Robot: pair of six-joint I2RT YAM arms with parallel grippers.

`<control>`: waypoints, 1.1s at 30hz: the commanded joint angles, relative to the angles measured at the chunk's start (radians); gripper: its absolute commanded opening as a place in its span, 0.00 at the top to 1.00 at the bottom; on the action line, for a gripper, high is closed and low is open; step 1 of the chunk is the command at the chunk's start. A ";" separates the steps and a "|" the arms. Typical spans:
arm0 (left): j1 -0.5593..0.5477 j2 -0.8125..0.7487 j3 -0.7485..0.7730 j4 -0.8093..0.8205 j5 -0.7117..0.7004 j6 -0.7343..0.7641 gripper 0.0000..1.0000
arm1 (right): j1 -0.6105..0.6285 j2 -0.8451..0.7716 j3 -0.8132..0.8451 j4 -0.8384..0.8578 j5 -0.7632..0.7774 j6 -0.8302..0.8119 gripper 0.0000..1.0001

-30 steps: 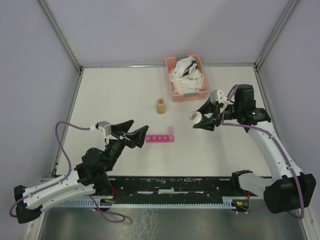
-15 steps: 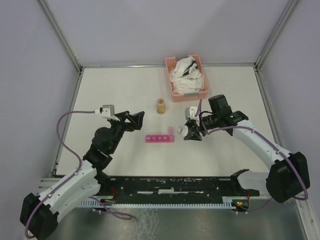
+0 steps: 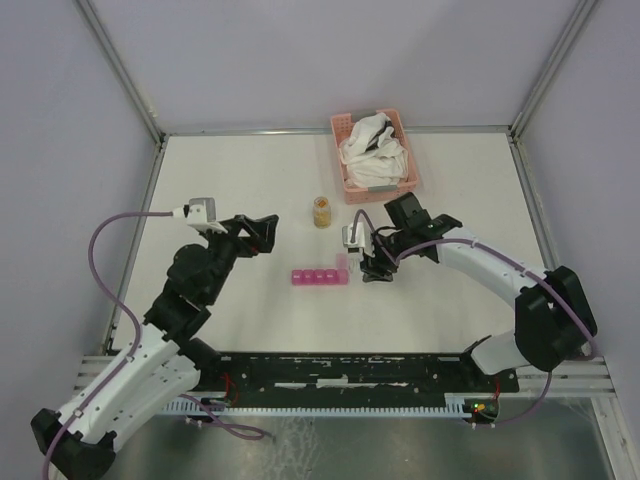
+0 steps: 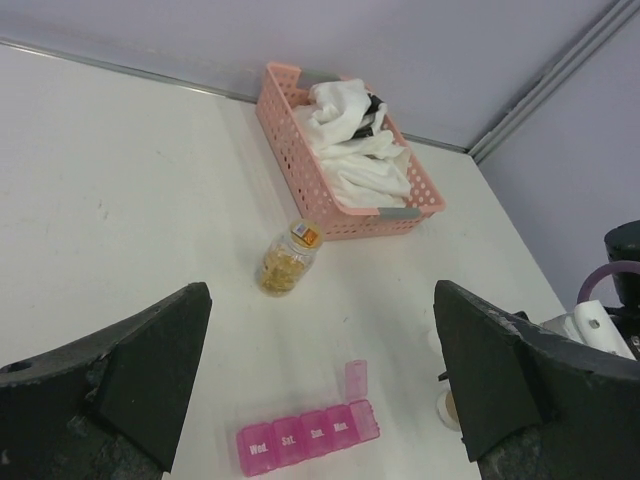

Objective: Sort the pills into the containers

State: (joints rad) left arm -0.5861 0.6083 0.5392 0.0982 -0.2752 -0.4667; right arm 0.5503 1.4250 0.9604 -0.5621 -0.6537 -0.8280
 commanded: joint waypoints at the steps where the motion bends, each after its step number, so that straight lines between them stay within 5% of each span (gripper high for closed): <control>1: 0.006 0.014 0.132 -0.231 -0.055 -0.005 0.01 | 0.047 0.046 0.076 -0.001 0.104 0.014 0.99; 7: 0.006 -0.041 0.191 -0.465 -0.138 0.105 0.01 | 0.081 0.142 0.126 -0.003 0.150 0.017 0.99; 33: 0.008 -0.169 0.148 -0.489 -0.199 0.126 0.01 | 0.182 0.324 0.244 -0.110 0.372 0.004 0.99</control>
State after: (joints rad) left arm -0.5838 0.4442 0.6884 -0.4110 -0.4664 -0.3801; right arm 0.7216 1.7329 1.1545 -0.6628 -0.3077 -0.8204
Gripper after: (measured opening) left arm 0.991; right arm 0.605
